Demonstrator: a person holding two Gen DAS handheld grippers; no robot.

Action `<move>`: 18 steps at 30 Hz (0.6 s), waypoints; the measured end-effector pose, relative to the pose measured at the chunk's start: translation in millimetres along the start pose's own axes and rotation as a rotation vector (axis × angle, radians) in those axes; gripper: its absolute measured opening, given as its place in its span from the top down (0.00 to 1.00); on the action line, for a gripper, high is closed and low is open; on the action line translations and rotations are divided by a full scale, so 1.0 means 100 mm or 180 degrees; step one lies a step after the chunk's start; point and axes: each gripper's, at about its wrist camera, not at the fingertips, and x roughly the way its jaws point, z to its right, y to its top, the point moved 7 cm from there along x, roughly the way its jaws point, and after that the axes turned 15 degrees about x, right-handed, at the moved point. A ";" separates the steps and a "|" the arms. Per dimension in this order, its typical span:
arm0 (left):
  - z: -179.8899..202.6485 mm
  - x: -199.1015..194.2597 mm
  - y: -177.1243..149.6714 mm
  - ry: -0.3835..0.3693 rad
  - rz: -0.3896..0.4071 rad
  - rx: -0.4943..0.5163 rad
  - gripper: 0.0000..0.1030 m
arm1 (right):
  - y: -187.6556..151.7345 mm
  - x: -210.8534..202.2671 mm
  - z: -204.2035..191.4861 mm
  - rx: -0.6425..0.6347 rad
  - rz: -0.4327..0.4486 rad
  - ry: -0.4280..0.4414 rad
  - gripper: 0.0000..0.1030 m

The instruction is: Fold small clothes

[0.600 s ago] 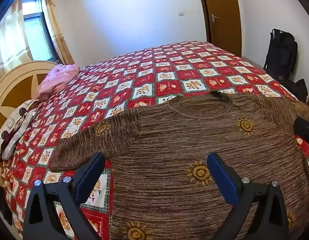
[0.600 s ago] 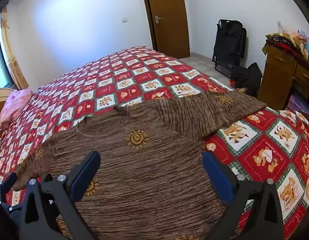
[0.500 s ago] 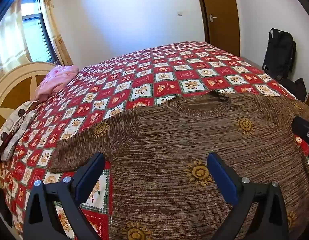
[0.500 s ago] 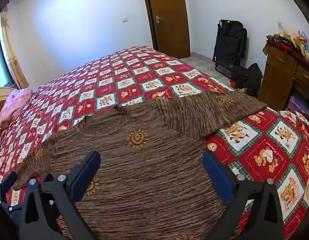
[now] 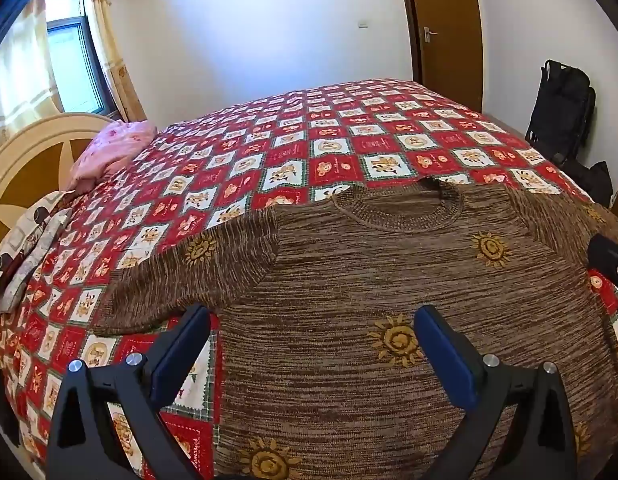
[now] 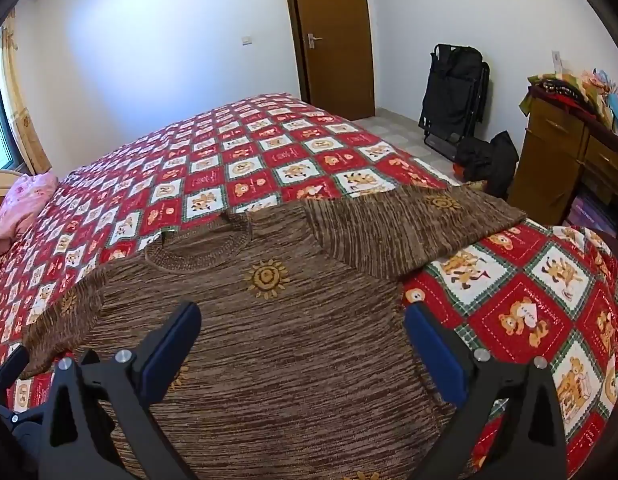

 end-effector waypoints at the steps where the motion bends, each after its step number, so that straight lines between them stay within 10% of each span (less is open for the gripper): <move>1: 0.00 0.00 0.00 0.0004 -0.0004 0.0002 0.01 | 0.00 0.00 0.00 0.0004 -0.0003 0.0004 0.00; 18: 0.01 0.01 -0.01 -0.0022 -0.0016 -0.0045 0.01 | -0.01 -0.01 -0.01 -0.0019 -0.0005 -0.0014 0.00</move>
